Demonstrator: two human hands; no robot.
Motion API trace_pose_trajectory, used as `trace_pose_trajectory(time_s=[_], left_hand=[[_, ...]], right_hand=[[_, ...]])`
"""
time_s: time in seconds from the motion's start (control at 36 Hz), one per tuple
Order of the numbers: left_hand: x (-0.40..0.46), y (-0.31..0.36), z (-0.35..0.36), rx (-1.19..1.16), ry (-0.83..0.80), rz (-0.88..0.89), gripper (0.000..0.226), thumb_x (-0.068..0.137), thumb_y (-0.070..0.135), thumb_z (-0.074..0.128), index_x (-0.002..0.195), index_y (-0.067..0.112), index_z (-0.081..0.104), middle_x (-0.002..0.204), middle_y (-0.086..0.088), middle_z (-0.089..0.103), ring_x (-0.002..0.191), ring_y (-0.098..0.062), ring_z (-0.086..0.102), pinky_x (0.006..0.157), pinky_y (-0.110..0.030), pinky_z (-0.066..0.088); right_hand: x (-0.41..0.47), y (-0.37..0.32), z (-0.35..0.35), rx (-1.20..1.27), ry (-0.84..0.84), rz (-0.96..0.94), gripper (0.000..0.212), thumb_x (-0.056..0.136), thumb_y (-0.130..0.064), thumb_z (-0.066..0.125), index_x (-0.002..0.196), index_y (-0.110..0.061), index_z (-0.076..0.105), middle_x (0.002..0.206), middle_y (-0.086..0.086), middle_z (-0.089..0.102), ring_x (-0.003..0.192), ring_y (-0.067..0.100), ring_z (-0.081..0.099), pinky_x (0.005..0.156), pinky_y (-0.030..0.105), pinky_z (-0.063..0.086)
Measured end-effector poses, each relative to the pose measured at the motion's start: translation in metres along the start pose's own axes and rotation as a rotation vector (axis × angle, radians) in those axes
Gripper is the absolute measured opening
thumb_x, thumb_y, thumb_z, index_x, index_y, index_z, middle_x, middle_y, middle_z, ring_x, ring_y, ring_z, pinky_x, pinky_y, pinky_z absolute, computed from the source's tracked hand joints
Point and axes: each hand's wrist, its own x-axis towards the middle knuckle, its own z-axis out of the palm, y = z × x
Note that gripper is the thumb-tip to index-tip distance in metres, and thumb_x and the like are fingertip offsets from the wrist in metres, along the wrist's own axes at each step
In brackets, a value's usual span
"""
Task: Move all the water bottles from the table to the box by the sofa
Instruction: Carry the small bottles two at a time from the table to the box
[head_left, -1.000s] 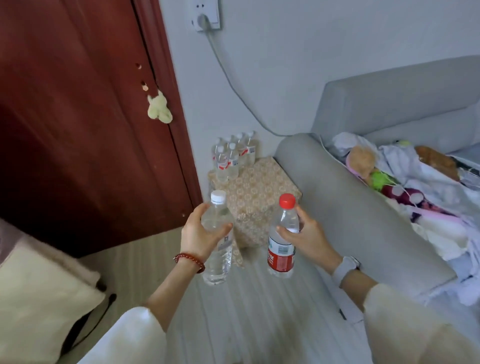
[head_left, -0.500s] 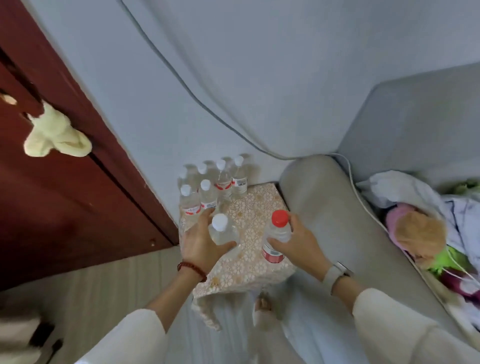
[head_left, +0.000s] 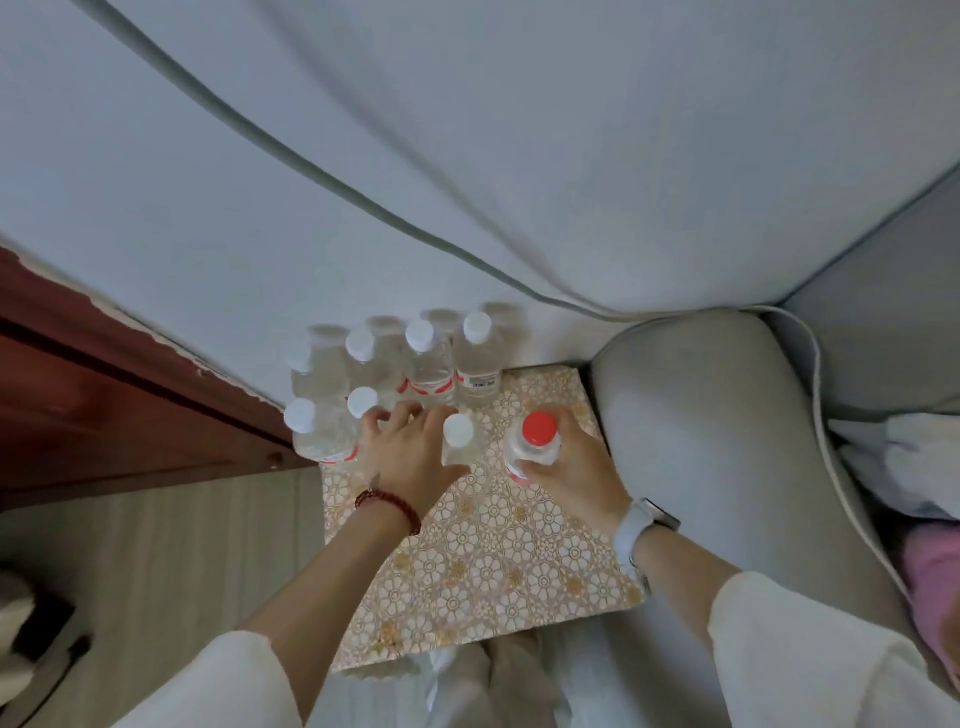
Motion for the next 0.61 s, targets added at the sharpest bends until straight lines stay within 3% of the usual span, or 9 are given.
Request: trace_pose_trajectory(time_s=[0.14, 0.25, 0.33, 0.42, 0.5, 0.56, 0.61], left_hand=[[0.017, 0.000, 0.005, 0.052, -0.016, 0.023, 0.059, 0.067, 0.047, 0.073, 0.118, 0.025, 0.052, 0.117, 0.008, 0.064, 0.120, -0.018, 0.046, 0.091, -0.034, 0.013], [0.026, 0.000, 0.003, 0.154, -0.001, 0.031, 0.061, 0.050, 0.047, 0.083, 0.101, 0.023, 0.061, 0.096, 0.010, 0.071, 0.103, -0.017, 0.058, 0.084, -0.036, 0.019], [0.029, 0.001, 0.005, 0.083, -0.034, -0.006, 0.058, 0.071, 0.042, 0.071, 0.120, 0.022, 0.049, 0.120, 0.006, 0.062, 0.124, -0.019, 0.042, 0.091, -0.037, 0.011], [0.029, 0.001, 0.000, 0.075, -0.043, -0.016, 0.062, 0.077, 0.043, 0.064, 0.129, 0.025, 0.037, 0.127, 0.007, 0.058, 0.128, -0.018, 0.037, 0.093, -0.036, 0.008], [0.027, -0.001, -0.004, 0.040, -0.044, 0.017, 0.061, 0.077, 0.041, 0.066, 0.130, 0.027, 0.038, 0.129, 0.007, 0.057, 0.127, -0.019, 0.042, 0.092, -0.036, 0.009], [0.026, -0.005, -0.003, 0.033, 0.019, 0.044, 0.055, 0.069, 0.037, 0.074, 0.119, 0.025, 0.052, 0.118, 0.004, 0.065, 0.115, -0.022, 0.055, 0.090, -0.037, 0.013], [0.028, -0.009, 0.000, 0.035, 0.070, 0.060, 0.051, 0.055, 0.032, 0.084, 0.100, 0.022, 0.063, 0.095, 0.002, 0.073, 0.092, -0.023, 0.067, 0.085, -0.036, 0.018]], right_hand=[[0.025, -0.005, 0.006, 0.005, -0.004, -0.066, 0.048, 0.076, -0.026, 0.072, 0.116, -0.019, 0.047, 0.104, -0.005, 0.062, 0.088, 0.010, 0.060, 0.064, 0.007, 0.042], [0.037, -0.010, 0.011, 0.041, -0.005, -0.113, 0.044, 0.075, -0.017, 0.073, 0.112, -0.011, 0.049, 0.098, -0.006, 0.056, 0.085, 0.010, 0.056, 0.067, 0.005, 0.042], [0.040, -0.010, 0.011, 0.034, -0.027, -0.106, 0.043, 0.076, -0.014, 0.072, 0.110, -0.012, 0.047, 0.097, -0.007, 0.053, 0.086, 0.011, 0.055, 0.066, 0.007, 0.041], [0.042, -0.013, 0.007, 0.005, -0.089, -0.094, 0.042, 0.079, -0.020, 0.070, 0.111, -0.012, 0.045, 0.097, -0.007, 0.052, 0.085, 0.011, 0.055, 0.066, 0.006, 0.042], [0.045, -0.018, 0.001, -0.050, -0.082, -0.087, 0.048, 0.079, -0.034, 0.068, 0.116, -0.018, 0.042, 0.100, -0.010, 0.054, 0.084, 0.013, 0.059, 0.068, 0.023, 0.050], [0.048, -0.019, 0.000, -0.099, -0.051, -0.086, 0.048, 0.078, -0.040, 0.066, 0.116, -0.022, 0.043, 0.105, -0.008, 0.057, 0.085, 0.014, 0.059, 0.069, 0.031, 0.052], [0.049, -0.019, 0.001, -0.127, -0.029, -0.096, 0.043, 0.078, -0.038, 0.066, 0.112, -0.022, 0.046, 0.106, -0.003, 0.059, 0.086, 0.016, 0.060, 0.069, 0.030, 0.051]])
